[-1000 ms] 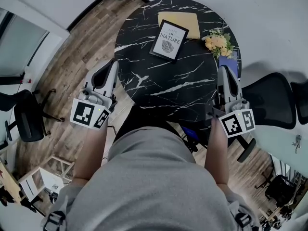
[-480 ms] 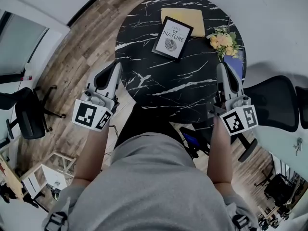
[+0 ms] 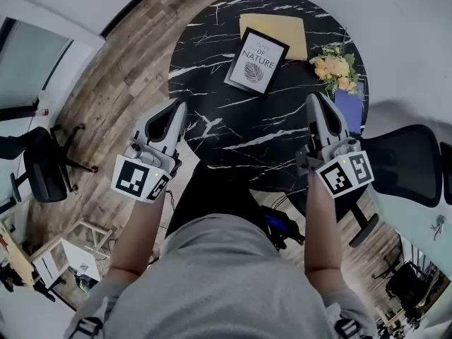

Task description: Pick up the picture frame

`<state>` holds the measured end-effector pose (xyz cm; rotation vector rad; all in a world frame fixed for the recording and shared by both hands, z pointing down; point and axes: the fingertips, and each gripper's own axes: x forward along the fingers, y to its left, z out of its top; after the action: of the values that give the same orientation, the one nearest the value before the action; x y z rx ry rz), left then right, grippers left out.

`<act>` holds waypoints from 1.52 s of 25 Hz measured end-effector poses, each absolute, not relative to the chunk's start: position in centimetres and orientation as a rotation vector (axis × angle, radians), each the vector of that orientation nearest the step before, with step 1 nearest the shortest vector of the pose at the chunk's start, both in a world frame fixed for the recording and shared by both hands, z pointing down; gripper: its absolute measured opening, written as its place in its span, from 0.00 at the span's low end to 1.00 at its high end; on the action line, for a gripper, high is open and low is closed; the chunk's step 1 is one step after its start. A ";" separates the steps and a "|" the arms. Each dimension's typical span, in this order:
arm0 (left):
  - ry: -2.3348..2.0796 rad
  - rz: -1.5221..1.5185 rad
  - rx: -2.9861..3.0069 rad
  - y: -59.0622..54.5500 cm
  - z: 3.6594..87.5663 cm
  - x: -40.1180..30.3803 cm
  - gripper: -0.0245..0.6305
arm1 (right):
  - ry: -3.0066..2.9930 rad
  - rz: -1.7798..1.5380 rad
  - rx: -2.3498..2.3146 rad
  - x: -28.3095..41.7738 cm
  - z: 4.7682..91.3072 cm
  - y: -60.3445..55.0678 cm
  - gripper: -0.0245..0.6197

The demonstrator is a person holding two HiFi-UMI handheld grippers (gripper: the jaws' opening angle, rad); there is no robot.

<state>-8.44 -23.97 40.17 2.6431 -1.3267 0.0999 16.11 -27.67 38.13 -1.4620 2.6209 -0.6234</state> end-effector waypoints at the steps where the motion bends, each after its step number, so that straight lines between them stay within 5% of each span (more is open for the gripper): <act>1: -1.323 0.102 2.642 -24.1 40.4 -8.3 0.05 | 2.623 -0.628 -1.458 16.0 38.5 -28.0 0.08; 30: -1.274 0.187 2.557 -25.8 47.3 -6.1 0.05 | 2.582 -1.068 -1.538 16.7 55.8 -35.9 0.09; 38: -1.274 0.204 2.545 -25.9 48.3 -6.5 0.05 | 2.556 -1.298 -1.551 16.3 62.3 -37.5 0.26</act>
<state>-6.45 -25.87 48.30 2.5448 -1.2744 0.2042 16.26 -37.53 62.33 -1.5507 2.5563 -1.2979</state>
